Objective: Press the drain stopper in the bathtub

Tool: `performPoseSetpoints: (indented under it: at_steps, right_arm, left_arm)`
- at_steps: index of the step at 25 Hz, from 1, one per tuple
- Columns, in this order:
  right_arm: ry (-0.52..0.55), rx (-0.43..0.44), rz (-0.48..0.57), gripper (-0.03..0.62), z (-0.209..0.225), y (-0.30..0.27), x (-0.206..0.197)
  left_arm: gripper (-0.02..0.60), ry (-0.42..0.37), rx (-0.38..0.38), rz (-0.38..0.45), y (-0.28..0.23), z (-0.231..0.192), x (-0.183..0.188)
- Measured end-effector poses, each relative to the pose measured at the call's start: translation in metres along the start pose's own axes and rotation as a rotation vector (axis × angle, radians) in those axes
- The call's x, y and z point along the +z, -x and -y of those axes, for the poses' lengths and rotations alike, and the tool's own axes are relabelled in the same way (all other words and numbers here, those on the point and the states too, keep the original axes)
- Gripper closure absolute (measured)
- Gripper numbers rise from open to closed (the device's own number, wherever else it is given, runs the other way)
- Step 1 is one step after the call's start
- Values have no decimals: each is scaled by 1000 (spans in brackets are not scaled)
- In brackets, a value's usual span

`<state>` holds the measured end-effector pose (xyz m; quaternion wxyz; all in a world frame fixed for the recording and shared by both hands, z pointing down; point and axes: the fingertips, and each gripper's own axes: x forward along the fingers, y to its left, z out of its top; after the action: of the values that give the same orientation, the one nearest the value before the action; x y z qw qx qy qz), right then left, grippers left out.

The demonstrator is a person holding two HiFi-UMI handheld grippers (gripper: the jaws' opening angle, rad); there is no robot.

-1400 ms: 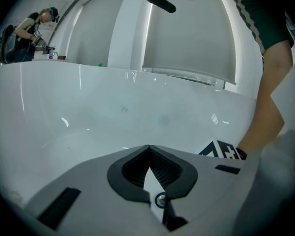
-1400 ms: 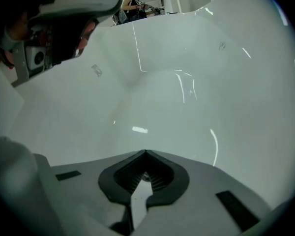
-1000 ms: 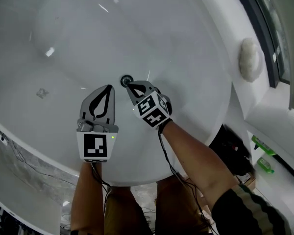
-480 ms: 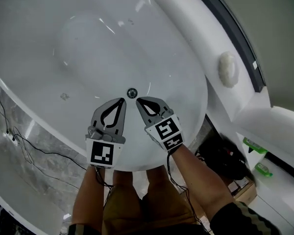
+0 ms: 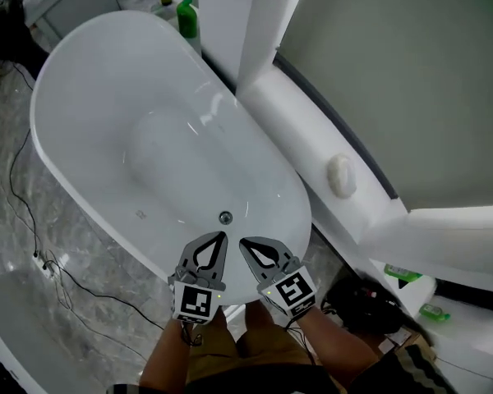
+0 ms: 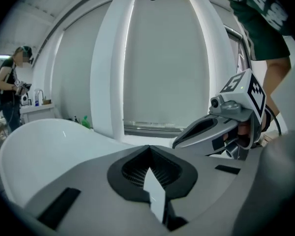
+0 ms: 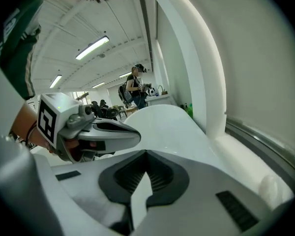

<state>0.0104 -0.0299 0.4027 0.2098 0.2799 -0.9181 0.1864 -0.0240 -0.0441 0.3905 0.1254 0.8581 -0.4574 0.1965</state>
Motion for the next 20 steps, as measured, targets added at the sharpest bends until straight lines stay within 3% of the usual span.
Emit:
performPoseSetpoints:
  at_steps: [8,14,20]
  right_arm:
    - [83,17,135,579,-20,74,102]
    - [141,44,200,579,-39,125,136]
    - [181,54,241,579,-43,168,159]
  left_arm:
    - [574,-17,9,132,47,32,110]
    - [573,17,25,137,91,61,145]
    - [573,-58,8,171,120,88,179]
